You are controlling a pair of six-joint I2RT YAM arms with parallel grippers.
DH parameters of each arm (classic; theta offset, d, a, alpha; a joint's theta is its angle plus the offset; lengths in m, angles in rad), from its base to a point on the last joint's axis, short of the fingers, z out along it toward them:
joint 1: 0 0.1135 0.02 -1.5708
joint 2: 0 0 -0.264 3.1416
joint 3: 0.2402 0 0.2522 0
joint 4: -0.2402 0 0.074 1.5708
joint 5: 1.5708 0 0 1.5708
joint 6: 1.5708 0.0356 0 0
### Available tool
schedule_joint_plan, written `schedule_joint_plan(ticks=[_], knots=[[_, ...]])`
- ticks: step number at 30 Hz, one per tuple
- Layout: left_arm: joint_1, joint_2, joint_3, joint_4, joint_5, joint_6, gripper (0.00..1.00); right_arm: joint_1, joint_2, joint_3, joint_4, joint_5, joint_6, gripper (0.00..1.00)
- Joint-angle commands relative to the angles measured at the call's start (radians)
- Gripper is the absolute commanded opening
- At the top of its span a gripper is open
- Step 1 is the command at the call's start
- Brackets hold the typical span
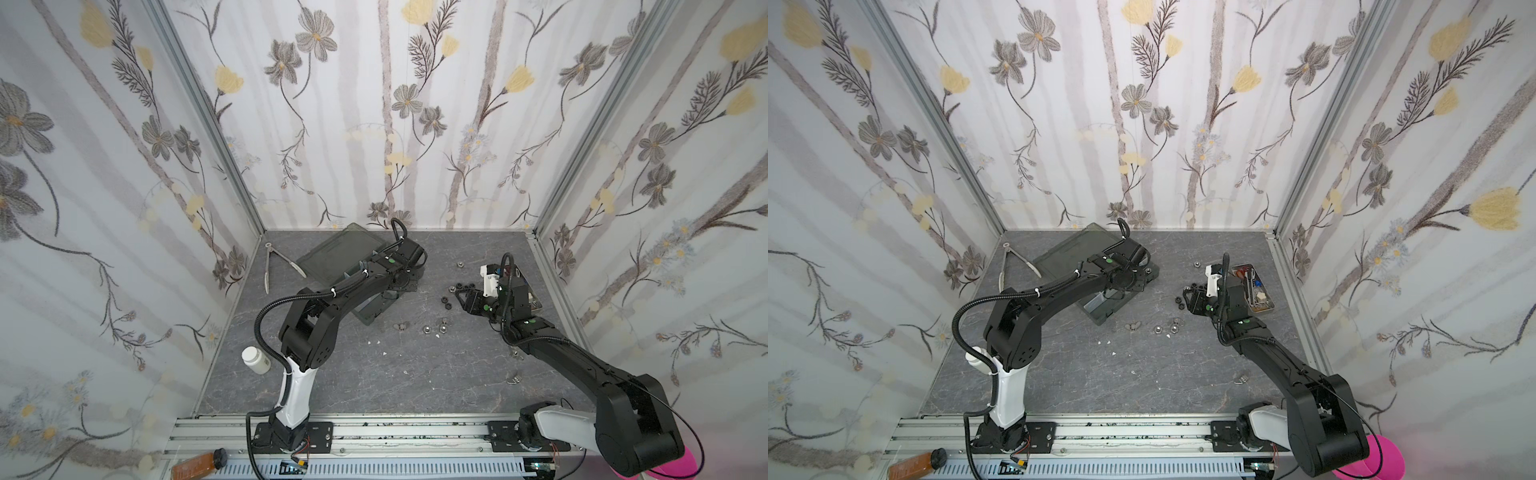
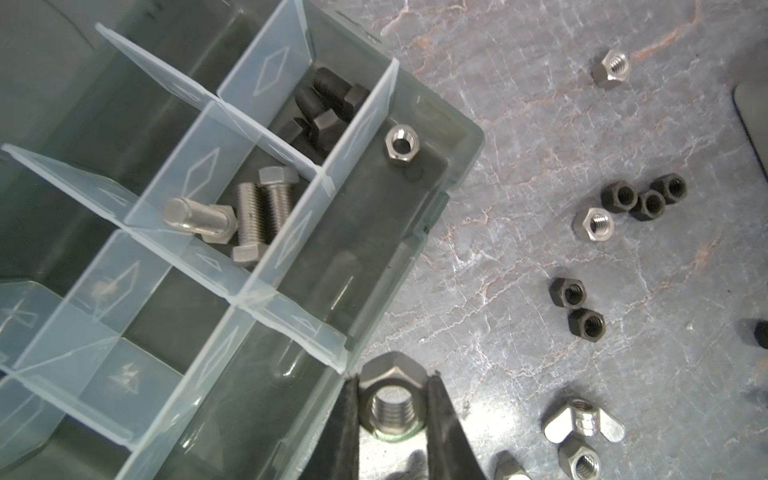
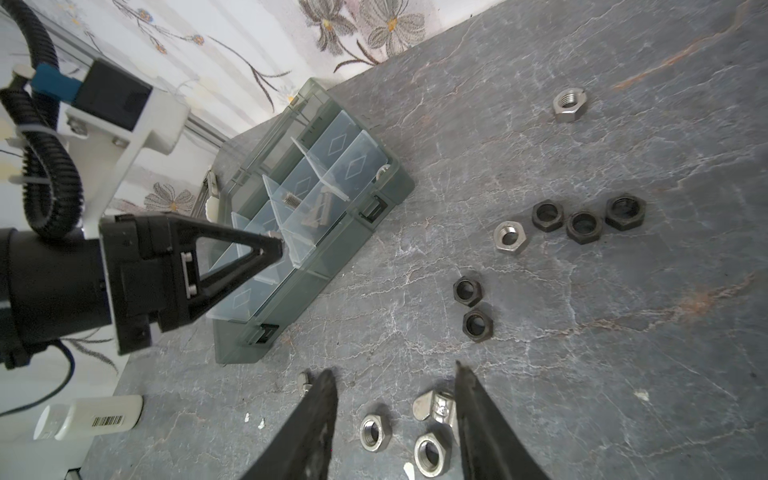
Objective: Sort the screws and nuts into containers
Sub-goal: 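Lift the silver hex nut and carry it over the organizer with the left gripper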
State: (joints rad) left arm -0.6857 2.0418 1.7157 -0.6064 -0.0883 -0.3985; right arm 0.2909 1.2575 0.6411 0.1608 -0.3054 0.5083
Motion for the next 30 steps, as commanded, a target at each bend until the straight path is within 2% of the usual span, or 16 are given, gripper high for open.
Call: schedule_joint_plan(ticks=[1,10,23,30], knots=[[0.023,0.012,0.027,-0.018,0.002,0.026,0.20,0.012,0.039,0.032,0.036,-0.029,0.006,0.48],[0.073,0.049,0.048,-0.014,0.030,0.044,0.20,0.046,0.138,0.103,-0.003,-0.055,-0.022,0.48],[0.080,0.135,0.113,-0.014,0.067,0.046,0.22,0.075,0.168,0.104,-0.039,-0.047,-0.047,0.49],[0.083,0.136,0.116,-0.016,0.060,0.043,0.41,0.105,0.157,0.136,-0.091,-0.006,-0.080,0.52]])
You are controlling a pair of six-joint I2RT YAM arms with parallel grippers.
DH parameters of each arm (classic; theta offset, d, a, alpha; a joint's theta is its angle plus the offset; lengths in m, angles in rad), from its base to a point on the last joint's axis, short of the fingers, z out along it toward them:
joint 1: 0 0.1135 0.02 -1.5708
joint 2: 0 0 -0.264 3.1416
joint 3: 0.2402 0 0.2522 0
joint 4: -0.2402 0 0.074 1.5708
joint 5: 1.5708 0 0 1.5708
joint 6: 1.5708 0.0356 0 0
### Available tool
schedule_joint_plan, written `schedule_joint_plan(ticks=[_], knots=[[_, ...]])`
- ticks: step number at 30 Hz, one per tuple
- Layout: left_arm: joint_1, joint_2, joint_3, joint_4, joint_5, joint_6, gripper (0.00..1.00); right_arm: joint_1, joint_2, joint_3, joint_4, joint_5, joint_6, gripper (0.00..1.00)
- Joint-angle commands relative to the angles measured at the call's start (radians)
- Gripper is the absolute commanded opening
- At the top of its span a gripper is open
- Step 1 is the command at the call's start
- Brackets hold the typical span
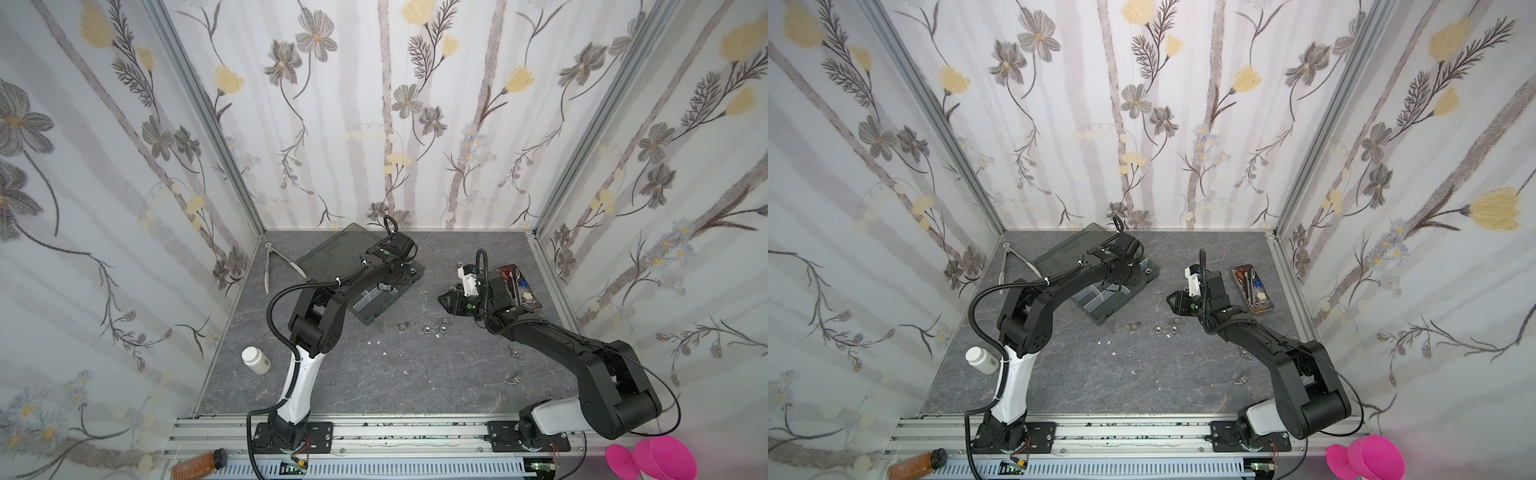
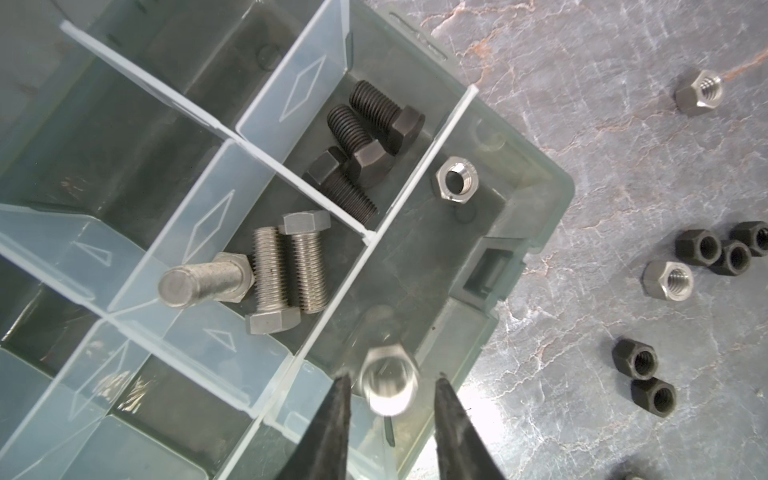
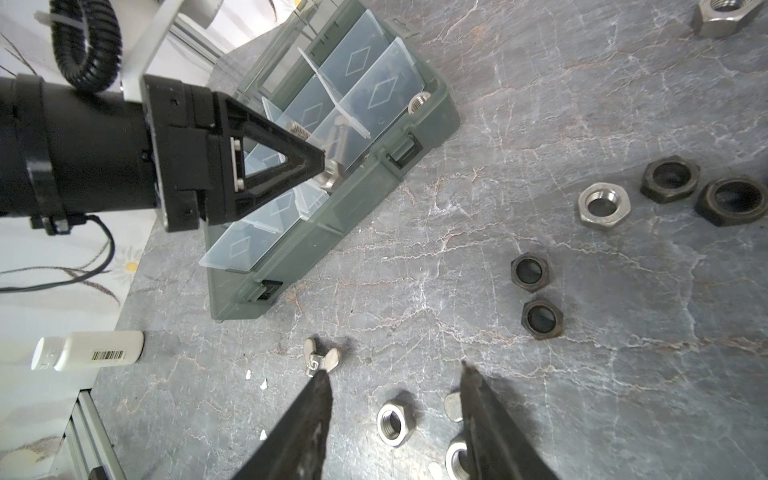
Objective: Sort the screws and nuts into containers
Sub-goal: 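Lift the silver hex nut and carry it over the organizer with the left gripper, then open the left gripper to drop the nut while the right hovers over nuts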
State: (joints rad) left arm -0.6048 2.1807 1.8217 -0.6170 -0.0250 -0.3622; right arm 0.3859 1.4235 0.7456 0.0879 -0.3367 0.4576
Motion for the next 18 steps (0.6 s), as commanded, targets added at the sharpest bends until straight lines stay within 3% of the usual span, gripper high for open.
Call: schedule_joint_plan(ticks=[1,8,18], knots=[[0.002,-0.009,0.010,-0.003,-0.004,0.005,0.43,0.017,-0.009,0.036,-0.032,0.033,-0.036,0.52],[0.001,-0.085,-0.022,0.017,-0.012,-0.008,0.54,0.071,0.006,0.090,-0.163,0.142,-0.077,0.52],[0.000,-0.344,-0.278,0.137,-0.031,-0.006,0.68,0.182,0.043,0.135,-0.288,0.283,-0.088,0.52]])
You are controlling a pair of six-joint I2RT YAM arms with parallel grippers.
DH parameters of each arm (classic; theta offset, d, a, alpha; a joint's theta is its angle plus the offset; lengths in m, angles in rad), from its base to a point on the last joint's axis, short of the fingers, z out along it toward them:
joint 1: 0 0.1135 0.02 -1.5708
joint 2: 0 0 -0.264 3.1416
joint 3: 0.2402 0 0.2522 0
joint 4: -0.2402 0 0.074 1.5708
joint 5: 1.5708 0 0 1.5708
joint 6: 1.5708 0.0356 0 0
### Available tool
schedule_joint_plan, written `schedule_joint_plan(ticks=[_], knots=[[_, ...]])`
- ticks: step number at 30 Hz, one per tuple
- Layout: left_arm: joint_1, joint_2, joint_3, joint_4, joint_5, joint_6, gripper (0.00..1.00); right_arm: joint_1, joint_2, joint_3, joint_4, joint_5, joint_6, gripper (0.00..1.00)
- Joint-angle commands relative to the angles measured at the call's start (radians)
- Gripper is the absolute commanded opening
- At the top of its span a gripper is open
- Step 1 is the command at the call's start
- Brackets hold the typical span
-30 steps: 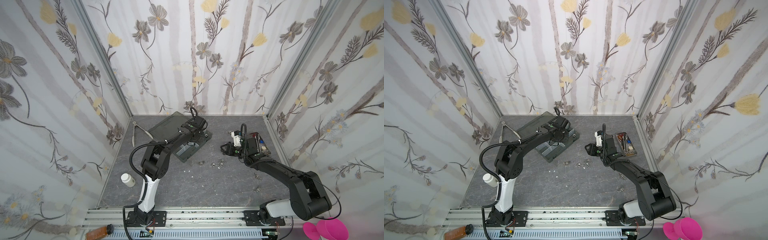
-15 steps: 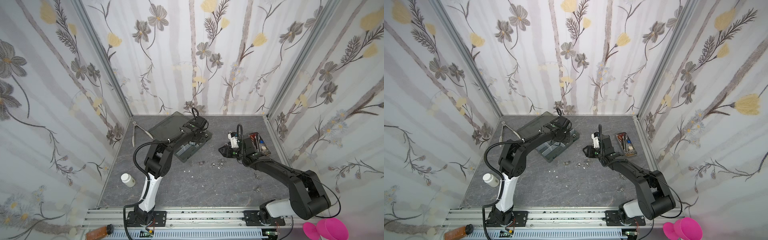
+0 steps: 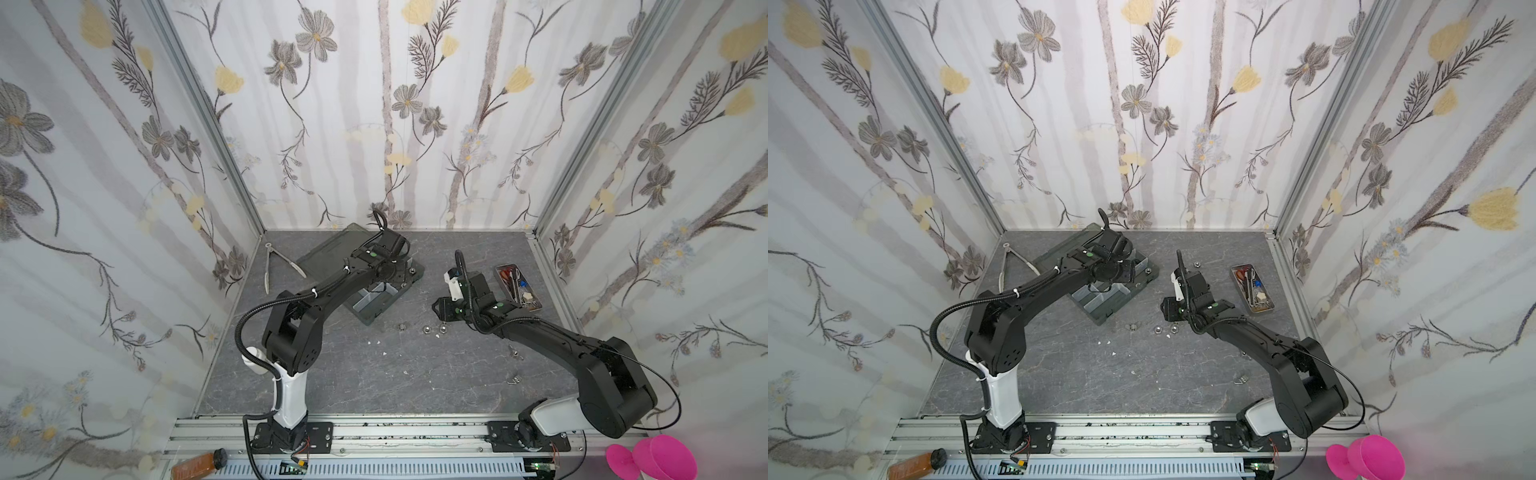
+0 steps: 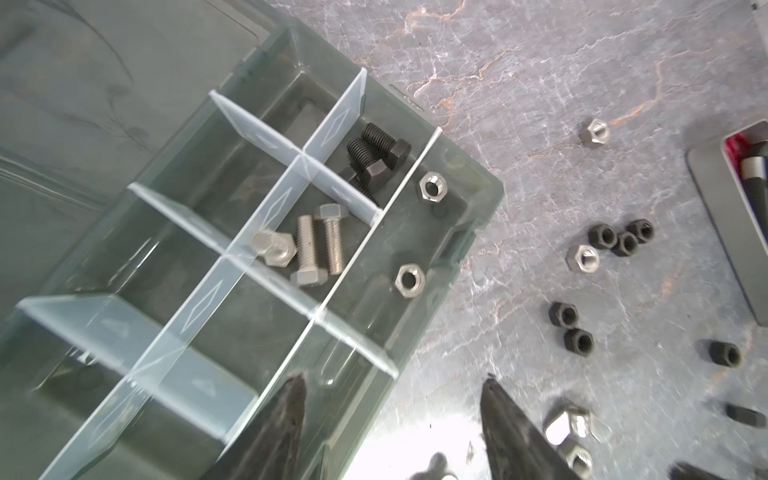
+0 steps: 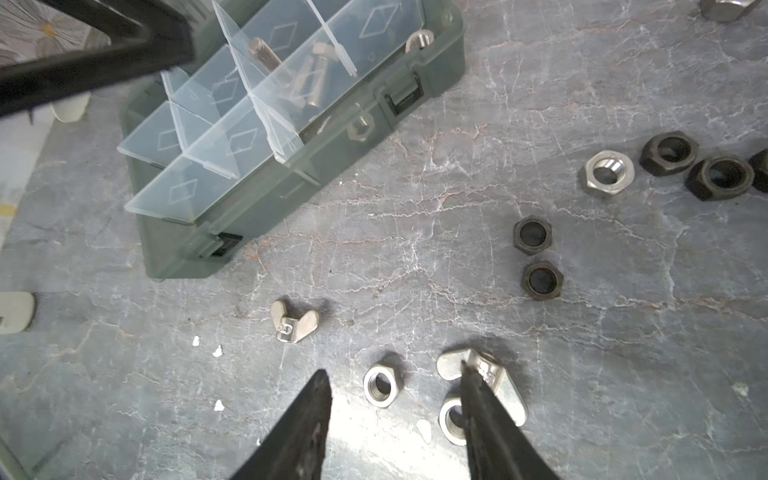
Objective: Sort the screws and nuts into containers
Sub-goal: 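Open the left gripper to drop the nut while the right hovers over nuts, then grasp a silver hex nut with the right gripper while the left draws back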
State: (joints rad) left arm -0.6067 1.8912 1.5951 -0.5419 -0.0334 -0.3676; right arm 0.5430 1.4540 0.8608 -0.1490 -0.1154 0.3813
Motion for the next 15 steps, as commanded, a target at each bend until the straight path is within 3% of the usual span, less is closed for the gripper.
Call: schedule_joint_plan(ticks=[1,15], knots=[[0.002,-0.084,-0.083,0.078,-0.027,0.001,0.69,0.037,0.020,0.026,-0.060,0.077,-0.010,0.52],[0.004,-0.456,-0.504,0.224,-0.063,-0.056,0.77,0.148,0.129,0.090,-0.133,0.153,0.022,0.53]])
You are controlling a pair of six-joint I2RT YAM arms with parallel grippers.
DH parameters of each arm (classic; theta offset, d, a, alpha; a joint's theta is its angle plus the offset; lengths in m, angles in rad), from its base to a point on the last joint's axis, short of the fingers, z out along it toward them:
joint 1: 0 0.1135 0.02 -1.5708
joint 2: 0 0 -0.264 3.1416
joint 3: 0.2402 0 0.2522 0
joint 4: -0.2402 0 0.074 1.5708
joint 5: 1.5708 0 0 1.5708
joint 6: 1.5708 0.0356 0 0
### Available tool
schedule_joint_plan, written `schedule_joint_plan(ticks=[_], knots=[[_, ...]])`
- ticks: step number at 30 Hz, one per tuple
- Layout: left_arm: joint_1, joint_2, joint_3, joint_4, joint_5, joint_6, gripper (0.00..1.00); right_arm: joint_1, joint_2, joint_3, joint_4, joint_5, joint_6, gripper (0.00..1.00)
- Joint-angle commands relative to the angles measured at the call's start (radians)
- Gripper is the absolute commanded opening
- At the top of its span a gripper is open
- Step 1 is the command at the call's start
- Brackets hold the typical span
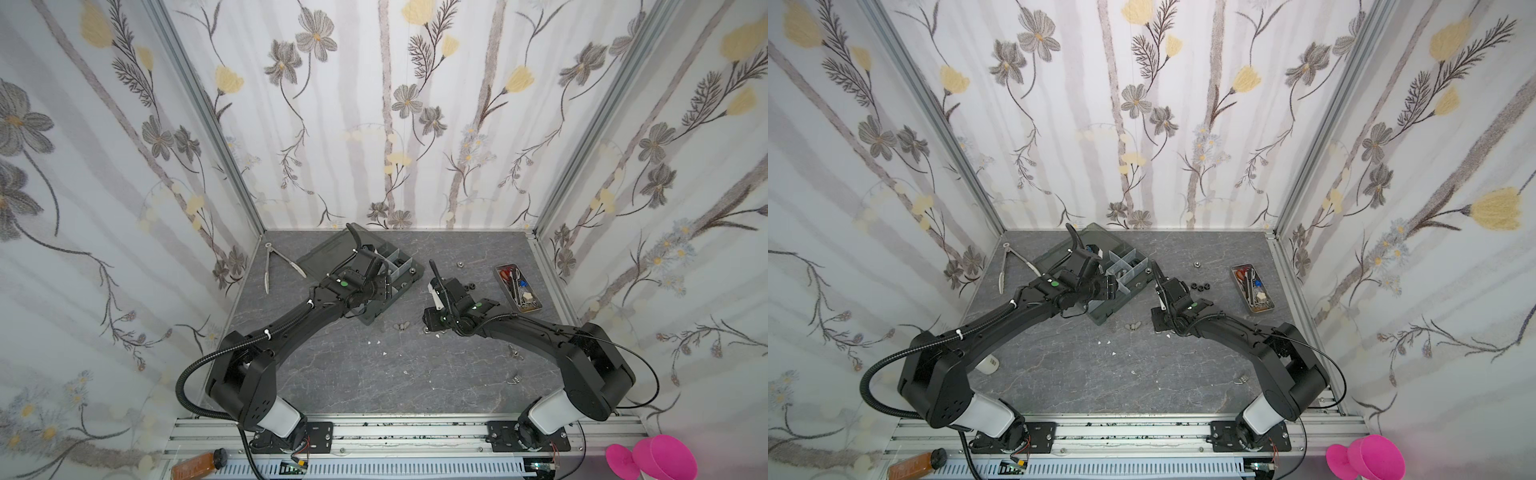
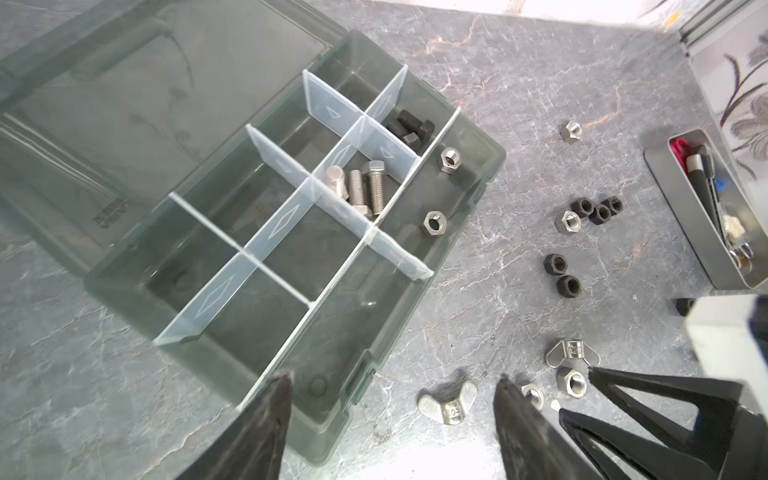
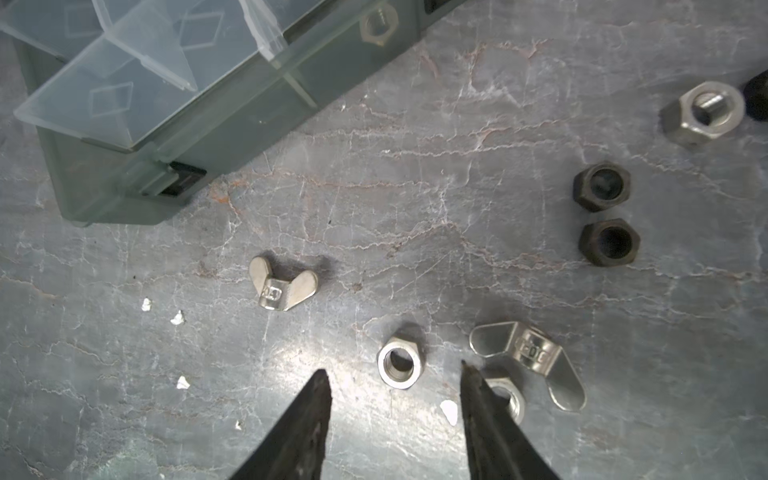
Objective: Sort the screws and nuts into containers
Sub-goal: 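Grasp a silver hex nut with the right gripper while the left draws back, then carry the silver hex nut toward the organizer with the right gripper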
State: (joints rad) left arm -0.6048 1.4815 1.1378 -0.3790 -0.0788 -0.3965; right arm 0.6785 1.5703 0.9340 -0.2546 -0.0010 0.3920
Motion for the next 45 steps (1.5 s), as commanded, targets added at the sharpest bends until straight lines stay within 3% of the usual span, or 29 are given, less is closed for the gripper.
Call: schedule_joint_plan(ticks=[1,12,28,36,41,45], knots=[[0.002,-0.074,-0.081,0.073,-0.018,-0.033,0.78,0.017,0.016,0.019,-0.031,0.045,0.011,0.53],[0.003,-0.329,-0.326,0.192,-0.049,-0.088,0.90,0.023,0.084,0.010,-0.027,0.060,0.019,0.53],[0.005,-0.410,-0.406,0.236,-0.101,-0.077,0.94,0.030,0.199,0.054,-0.020,0.044,0.008,0.48],[0.009,-0.416,-0.411,0.242,-0.096,-0.074,0.94,0.052,0.215,0.064,-0.036,0.078,-0.001,0.37],[0.010,-0.420,-0.409,0.244,-0.092,-0.076,0.94,0.062,0.214,0.073,-0.053,0.091,-0.005,0.21],[0.010,-0.426,-0.409,0.240,-0.091,-0.077,0.94,0.067,0.205,0.077,-0.061,0.102,-0.006,0.19]])
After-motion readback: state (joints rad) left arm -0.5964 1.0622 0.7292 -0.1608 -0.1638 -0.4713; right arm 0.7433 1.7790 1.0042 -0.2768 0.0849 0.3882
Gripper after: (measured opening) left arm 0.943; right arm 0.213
